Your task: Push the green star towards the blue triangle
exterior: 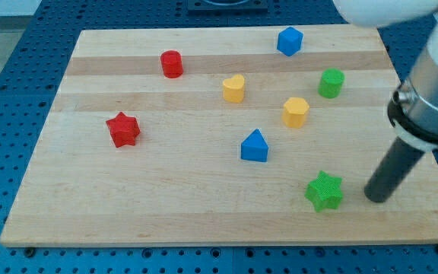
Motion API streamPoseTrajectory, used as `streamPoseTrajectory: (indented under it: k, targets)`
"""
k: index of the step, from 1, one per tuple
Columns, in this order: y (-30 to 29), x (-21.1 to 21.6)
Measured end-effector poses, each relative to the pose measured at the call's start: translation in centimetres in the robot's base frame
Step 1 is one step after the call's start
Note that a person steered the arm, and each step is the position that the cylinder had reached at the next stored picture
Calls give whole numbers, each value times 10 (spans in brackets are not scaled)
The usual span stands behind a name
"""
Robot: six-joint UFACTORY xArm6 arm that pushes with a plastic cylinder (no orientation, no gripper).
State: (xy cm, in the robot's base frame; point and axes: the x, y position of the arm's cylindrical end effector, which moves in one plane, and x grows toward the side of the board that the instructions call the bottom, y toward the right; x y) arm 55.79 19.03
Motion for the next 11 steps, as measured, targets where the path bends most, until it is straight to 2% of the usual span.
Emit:
streamPoseTrajectory:
  k: [2, 3, 4, 5, 7, 8, 9, 10, 11]
  targets:
    - [-95, -2]
    - [-93, -2]
    - [-36, -1]
    - [-38, 17]
    - [-129, 34]
    - [-137, 34]
    - [-79, 21]
    - [-49, -34]
    - [-64, -87]
